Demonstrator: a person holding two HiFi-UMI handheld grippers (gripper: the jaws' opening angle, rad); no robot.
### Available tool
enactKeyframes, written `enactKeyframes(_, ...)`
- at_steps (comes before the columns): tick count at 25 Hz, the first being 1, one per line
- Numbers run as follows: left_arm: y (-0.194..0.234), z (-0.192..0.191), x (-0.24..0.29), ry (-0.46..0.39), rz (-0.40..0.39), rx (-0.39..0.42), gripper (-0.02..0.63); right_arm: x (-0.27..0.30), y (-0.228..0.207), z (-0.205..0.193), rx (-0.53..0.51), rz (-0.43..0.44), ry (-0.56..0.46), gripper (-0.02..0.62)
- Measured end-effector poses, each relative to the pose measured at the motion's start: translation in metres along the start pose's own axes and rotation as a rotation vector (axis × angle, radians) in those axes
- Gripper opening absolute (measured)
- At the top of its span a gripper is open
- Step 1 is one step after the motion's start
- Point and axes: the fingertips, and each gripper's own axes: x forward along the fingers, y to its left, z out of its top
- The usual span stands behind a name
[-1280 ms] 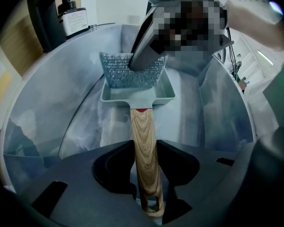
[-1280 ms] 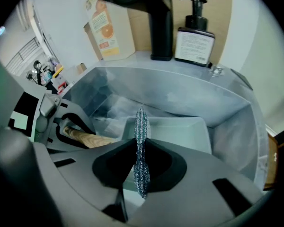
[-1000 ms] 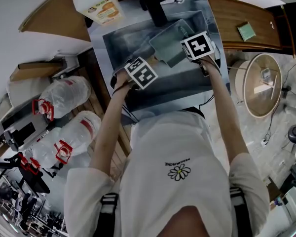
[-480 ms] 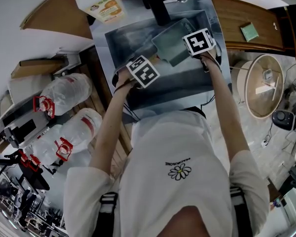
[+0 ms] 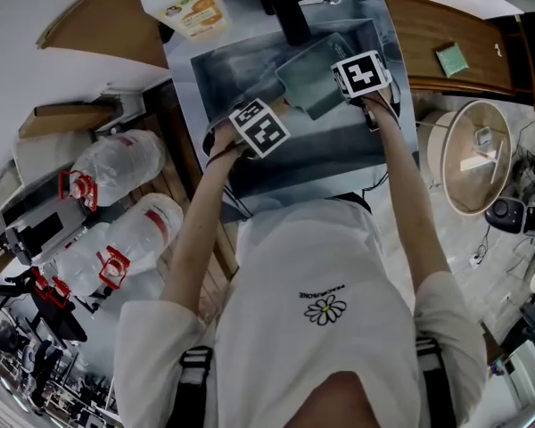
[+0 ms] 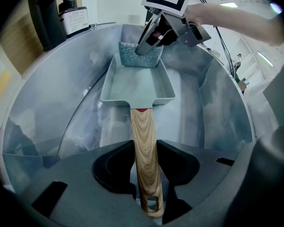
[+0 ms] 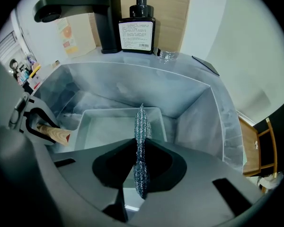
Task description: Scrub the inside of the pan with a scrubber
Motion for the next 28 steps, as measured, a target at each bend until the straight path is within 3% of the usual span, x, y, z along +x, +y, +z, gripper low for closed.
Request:
enactKeyframes(9,0.000,0.001,0.000,0.001,-0.001,-0.004,0.155,-0.002,0.022,-0.005,0.017,0.070,0.031,0.046)
enactKeyframes(28,0.000,0.001,0.000,0.001,-0.002,-0.003,0.155,-0.012,0.112,-0.006,0.110,0.321,0.014,0.048)
